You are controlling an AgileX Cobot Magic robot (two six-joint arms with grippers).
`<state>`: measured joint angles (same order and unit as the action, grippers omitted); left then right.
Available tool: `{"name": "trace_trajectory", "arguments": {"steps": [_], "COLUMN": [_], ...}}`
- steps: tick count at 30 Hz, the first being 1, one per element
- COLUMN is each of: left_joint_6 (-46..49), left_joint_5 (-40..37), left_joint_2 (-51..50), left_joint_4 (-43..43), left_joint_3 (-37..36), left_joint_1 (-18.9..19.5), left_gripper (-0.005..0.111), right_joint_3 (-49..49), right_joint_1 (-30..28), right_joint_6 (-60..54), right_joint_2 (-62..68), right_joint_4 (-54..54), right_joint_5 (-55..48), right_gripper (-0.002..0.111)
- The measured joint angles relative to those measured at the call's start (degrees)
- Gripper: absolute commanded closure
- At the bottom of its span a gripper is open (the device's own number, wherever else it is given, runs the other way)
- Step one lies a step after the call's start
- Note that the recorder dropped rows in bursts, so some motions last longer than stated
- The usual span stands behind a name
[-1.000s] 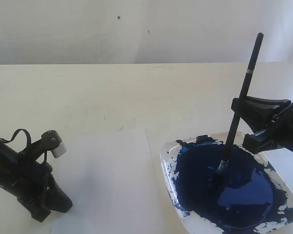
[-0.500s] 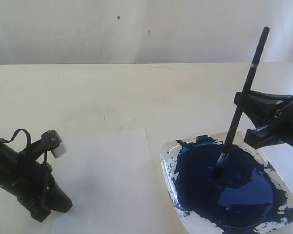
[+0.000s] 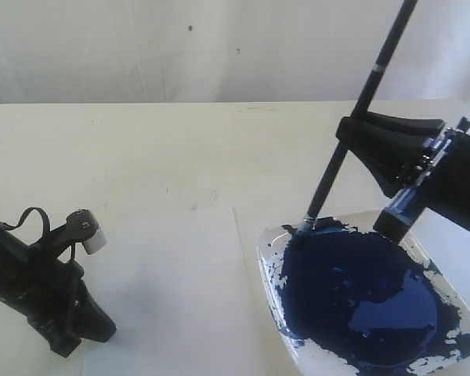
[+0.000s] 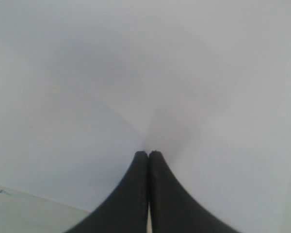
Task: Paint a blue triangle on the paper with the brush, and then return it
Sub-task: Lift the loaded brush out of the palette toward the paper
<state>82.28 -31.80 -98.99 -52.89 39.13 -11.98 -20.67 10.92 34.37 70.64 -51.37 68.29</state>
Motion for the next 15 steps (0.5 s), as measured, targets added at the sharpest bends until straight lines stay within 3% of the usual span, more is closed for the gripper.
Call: {"name": "trace_trajectory", "arguments": {"steps": [6, 15], "left_joint_6": [0.0, 0.0], "left_joint_5": [0.0, 0.0], "left_joint_2": [0.0, 0.0], "left_joint_4": [0.0, 0.0], "left_joint_3": [0.0, 0.0], "left_joint_1": [0.0, 0.0], "left_gripper": [0.107, 0.107], "right_joint_3": [-5.56, -13.77], "right_joint_1": [11.69, 27.2], "right_joint_6": [-0.05, -2.92], "right_joint_2": [1.82, 13.34], "right_joint_4": [1.76, 15.91], "right_joint_5": [-2.49, -8.25], "right_gripper": [0.108, 0.108]}}
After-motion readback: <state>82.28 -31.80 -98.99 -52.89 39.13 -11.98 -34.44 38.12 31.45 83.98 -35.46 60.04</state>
